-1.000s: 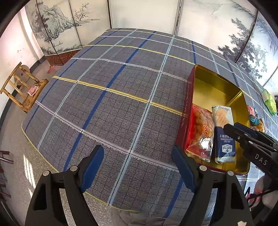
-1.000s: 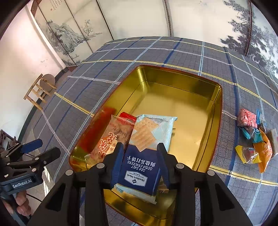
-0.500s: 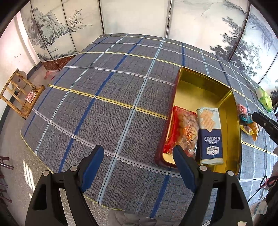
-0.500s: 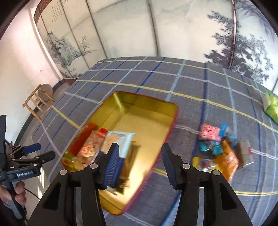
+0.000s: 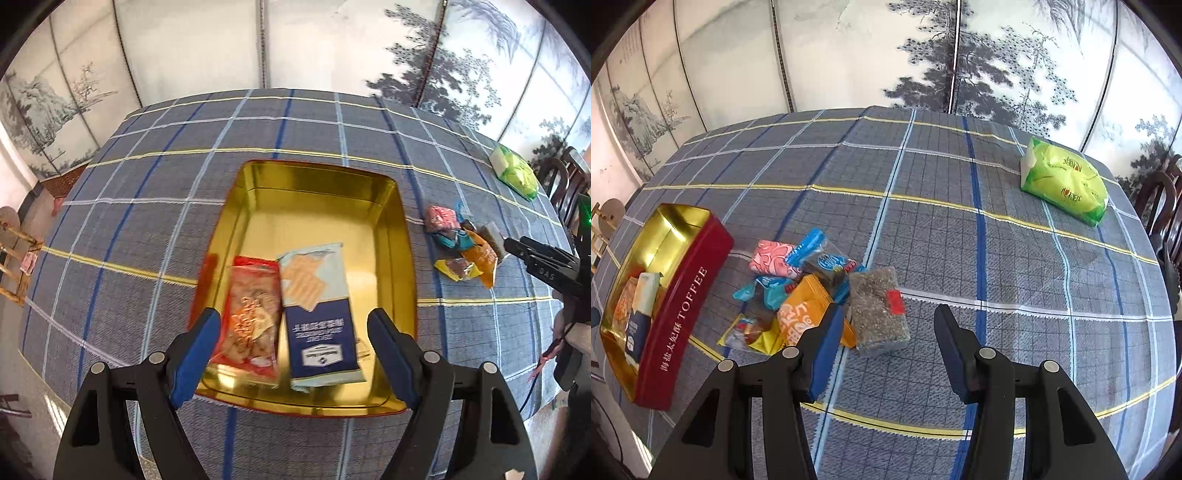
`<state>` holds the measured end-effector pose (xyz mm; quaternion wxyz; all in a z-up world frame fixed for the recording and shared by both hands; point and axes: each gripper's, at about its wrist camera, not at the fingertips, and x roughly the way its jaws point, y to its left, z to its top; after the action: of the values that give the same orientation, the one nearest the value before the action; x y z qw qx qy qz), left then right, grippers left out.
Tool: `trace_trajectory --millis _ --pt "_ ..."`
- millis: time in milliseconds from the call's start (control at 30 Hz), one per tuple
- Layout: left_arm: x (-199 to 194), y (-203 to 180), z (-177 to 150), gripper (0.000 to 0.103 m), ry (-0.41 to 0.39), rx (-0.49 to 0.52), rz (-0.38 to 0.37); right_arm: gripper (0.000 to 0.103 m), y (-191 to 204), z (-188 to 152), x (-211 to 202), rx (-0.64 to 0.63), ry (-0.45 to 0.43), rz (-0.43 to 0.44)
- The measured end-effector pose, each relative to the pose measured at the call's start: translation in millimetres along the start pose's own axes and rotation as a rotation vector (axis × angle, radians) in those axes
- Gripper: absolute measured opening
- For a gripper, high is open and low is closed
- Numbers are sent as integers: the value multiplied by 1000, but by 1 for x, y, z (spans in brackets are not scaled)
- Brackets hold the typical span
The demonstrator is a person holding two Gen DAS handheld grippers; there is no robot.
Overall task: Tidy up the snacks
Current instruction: 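Grasp the grey brick with the red tag with the right tool, then grasp the yellow-wrapped snack with the left tool while the right tool holds the grey brick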
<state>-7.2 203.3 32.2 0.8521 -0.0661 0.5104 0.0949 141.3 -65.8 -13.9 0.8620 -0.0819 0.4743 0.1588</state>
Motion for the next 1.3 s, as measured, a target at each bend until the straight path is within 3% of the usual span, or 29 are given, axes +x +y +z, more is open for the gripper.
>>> trace_trajectory --millis 367,433,500,567,933,1100,1300 --pt "23 -88 21 79 5 135 -98 51 -2 1 41 -10 -10 46" --pt "29 -101 20 79 17 157 -111 49 -4 0 43 -1 -27 56" --pt "33 -113 18 79 17 184 -125 37 -7 -2 44 1 -42 54" --pt "38 -125 16 79 21 213 -129 37 -12 -5 42 2 -60 39" --pt "66 -160 22 72 47 249 -204 37 -84 -31 28 136 -101 -114" --pt "82 -172 24 62 63 294 -199 37 -96 -34 25 166 -109 -108" --pt "100 -185 29 61 86 345 -187 38 -92 -35 25 156 -107 -116"
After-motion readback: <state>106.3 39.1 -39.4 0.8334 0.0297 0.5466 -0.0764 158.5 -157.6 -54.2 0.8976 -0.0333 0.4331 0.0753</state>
